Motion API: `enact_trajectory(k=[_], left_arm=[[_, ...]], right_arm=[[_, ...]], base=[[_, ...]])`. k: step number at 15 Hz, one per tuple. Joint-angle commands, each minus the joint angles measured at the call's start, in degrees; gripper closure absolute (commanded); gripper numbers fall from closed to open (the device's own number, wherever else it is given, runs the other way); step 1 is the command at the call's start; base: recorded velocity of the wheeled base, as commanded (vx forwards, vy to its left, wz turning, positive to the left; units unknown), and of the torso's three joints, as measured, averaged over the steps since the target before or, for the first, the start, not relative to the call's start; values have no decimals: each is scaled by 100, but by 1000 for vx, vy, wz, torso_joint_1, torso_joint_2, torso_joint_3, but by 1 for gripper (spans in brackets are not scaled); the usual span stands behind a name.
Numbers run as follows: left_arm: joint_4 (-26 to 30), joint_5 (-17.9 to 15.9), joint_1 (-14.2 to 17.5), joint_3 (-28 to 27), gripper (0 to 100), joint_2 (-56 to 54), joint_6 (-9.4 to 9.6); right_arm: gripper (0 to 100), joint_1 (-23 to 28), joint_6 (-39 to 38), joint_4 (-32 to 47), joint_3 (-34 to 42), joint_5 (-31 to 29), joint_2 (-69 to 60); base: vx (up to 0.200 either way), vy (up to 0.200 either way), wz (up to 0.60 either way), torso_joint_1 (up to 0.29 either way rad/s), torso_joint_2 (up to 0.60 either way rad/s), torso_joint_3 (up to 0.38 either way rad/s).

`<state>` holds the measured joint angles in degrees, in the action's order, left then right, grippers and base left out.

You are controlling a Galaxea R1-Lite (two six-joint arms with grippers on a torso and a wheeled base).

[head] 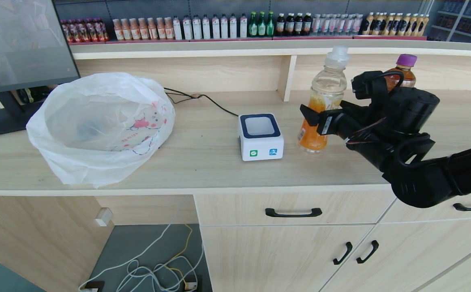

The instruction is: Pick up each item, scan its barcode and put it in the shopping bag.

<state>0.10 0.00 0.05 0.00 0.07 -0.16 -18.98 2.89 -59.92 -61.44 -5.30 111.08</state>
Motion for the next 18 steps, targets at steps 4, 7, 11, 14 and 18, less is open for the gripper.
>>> enact_trajectory(k=[4, 7, 11, 14, 18], left_arm=[[-1, 0, 4, 0, 0, 1, -2], [-1, 0, 4, 0, 0, 1, -2], [-1, 0, 4, 0, 0, 1, -2], [-1, 0, -5, 0, 0, 1, -2], [-1, 0, 4, 0, 0, 1, -2]], right_arm=[[0, 17, 1, -2, -210, 3, 89], [0, 8, 89, -2, -246, 56, 133], [0, 8, 107, -2, -254, 82, 133], [100, 0, 107, -2, -246, 82, 133], [100, 8, 107, -2, -263, 91, 124]], base=[[0, 0, 0, 0, 0, 0], [0, 0, 0, 0, 0, 0], [0, 0, 0, 0, 0, 0], [0, 0, 0, 0, 0, 0], [0, 0, 0, 0, 0, 0]])
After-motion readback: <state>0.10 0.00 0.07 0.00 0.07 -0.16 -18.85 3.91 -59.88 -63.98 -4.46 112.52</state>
